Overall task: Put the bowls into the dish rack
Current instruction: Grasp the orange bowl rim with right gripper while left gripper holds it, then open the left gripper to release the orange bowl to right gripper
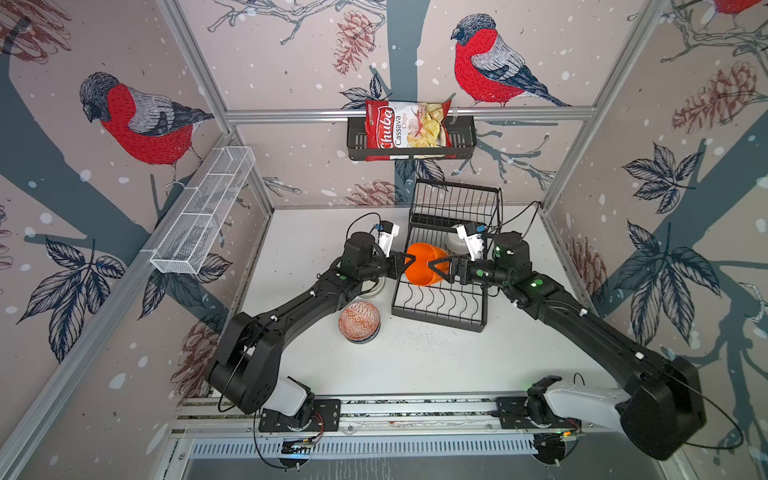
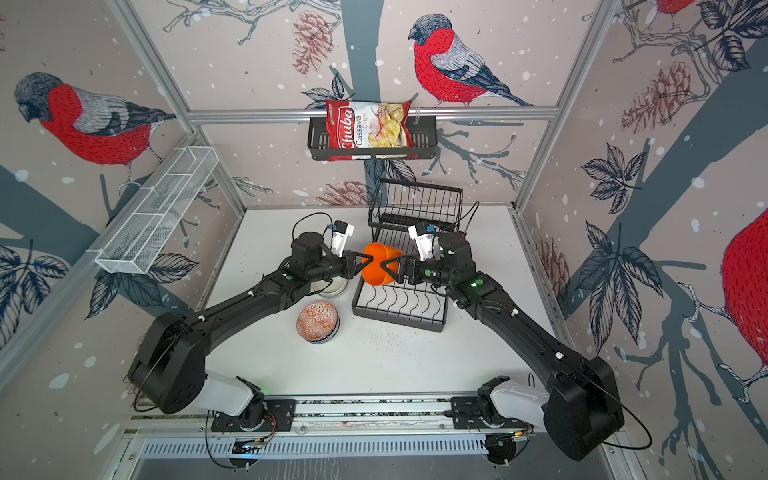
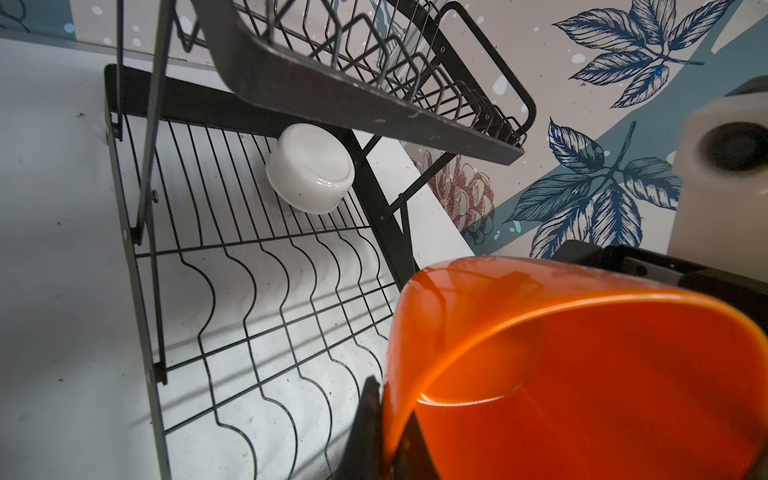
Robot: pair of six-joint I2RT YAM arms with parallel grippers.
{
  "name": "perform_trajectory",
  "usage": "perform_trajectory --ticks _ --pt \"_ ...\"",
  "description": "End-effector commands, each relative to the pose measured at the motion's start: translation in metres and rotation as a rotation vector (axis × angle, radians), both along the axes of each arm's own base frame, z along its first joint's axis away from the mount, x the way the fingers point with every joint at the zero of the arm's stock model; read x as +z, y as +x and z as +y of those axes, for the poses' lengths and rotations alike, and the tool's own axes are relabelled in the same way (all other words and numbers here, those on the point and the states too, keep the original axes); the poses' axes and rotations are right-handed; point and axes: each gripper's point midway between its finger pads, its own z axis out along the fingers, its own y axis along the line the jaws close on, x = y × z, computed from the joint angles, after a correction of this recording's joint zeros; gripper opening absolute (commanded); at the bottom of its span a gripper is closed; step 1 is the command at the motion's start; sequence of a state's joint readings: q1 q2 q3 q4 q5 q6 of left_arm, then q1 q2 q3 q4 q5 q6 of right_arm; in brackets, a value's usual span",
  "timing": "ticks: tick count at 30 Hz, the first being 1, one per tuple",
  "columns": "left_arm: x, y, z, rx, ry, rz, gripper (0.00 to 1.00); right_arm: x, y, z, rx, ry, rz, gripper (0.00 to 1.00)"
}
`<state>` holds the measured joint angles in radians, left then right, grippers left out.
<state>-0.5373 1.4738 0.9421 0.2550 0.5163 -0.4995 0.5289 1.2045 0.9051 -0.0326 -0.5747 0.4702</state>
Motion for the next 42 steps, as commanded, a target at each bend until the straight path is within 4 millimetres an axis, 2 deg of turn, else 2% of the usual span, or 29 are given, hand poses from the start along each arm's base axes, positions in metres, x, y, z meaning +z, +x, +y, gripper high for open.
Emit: perform_trajectory --ticks 1,9,20,26,42 --pt "0.017 0.002 -0.003 -0.015 -0.047 -0.056 0.0 0.011 -0.004 0.006 0.038 0.023 -0.035 0.82" --pt "0.017 0.003 -0.003 -0.016 -0.044 -0.061 0.0 0.01 -0.003 0.008 0.045 0.021 -0.034 0.78" --pt "0.015 0.002 -0.005 -0.028 -0.045 -0.054 0.18 0.002 0.0 0.007 0.03 -0.003 -0.033 0.77" --pt "0.016 0.002 -0.006 -0.033 -0.048 -0.055 0.24 0.001 0.002 0.006 0.017 -0.013 -0.036 0.76" --pt "0.009 0.003 -0.005 -0.022 -0.03 -0.036 0.32 -0.009 0.007 0.002 -0.01 -0.044 -0.035 0.76"
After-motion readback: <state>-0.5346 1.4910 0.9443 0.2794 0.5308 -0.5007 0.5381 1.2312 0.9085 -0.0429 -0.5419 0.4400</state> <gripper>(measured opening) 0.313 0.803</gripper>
